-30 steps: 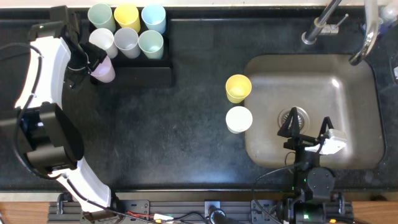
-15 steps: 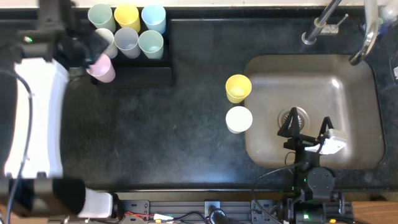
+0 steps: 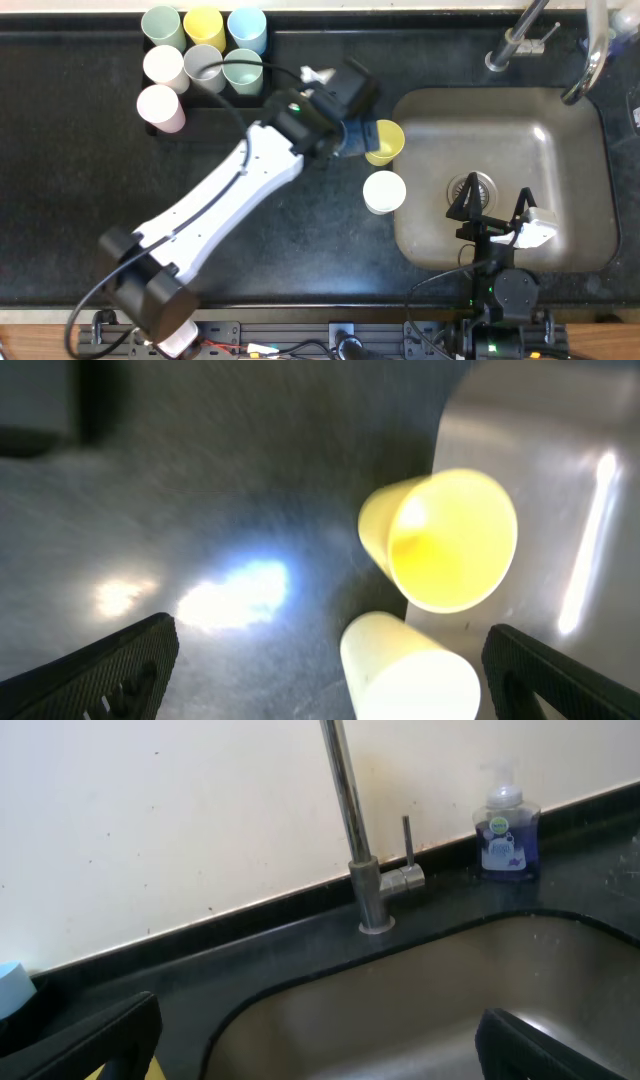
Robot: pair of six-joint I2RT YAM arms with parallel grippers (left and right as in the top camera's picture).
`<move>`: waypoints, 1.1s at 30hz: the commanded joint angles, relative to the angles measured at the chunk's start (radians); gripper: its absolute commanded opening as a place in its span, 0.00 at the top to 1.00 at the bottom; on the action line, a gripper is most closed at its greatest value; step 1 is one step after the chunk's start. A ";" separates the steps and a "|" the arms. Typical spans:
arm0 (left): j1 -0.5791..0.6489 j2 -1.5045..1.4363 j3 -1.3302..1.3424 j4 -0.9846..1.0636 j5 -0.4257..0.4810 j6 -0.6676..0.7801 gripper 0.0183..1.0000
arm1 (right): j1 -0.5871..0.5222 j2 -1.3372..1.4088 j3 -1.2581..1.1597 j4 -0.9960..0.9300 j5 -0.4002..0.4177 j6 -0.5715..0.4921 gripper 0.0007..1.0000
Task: Store Cups
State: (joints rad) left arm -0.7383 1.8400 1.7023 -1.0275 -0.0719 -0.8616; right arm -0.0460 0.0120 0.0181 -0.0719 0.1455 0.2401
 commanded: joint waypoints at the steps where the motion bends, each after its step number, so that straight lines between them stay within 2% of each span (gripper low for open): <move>1: -0.004 0.033 0.001 0.002 0.039 -0.003 0.00 | -0.006 -0.008 -0.014 0.006 0.001 0.007 0.00; 21: -0.002 0.183 0.054 0.030 0.080 -0.004 0.02 | -0.006 -0.008 -0.014 0.006 0.002 0.007 0.00; 22: -0.002 0.184 0.054 0.032 0.080 -0.004 0.08 | -0.006 -0.008 -0.014 0.006 0.001 0.007 0.00; 23: -0.002 0.184 0.054 0.032 0.079 -0.004 0.22 | -0.006 -0.008 -0.014 0.006 0.001 0.007 0.00; 24: -0.002 0.185 0.054 0.032 0.079 -0.004 0.42 | -0.006 -0.008 -0.014 0.006 0.002 0.007 0.00; 25: -0.002 0.186 0.054 0.034 0.079 -0.005 0.66 | -0.006 -0.008 -0.014 0.006 0.002 0.007 0.00; 26: -0.002 0.189 0.054 0.036 0.079 -0.008 0.77 | -0.006 -0.008 -0.014 0.006 0.001 0.007 0.00; 29: -0.002 0.206 0.054 0.053 0.088 -0.011 0.80 | -0.006 -0.008 -0.014 0.006 0.001 0.007 0.00; 31: -0.002 0.223 0.054 0.068 0.101 -0.012 0.91 | -0.006 -0.008 -0.014 0.006 0.002 0.007 0.00; 33: -0.002 0.237 0.054 0.082 0.105 -0.012 0.94 | -0.006 -0.008 -0.014 0.006 0.001 0.007 0.00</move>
State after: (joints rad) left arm -0.7441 2.0361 1.7355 -0.9550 0.0154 -0.8658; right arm -0.0460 0.0120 0.0181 -0.0711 0.1459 0.2401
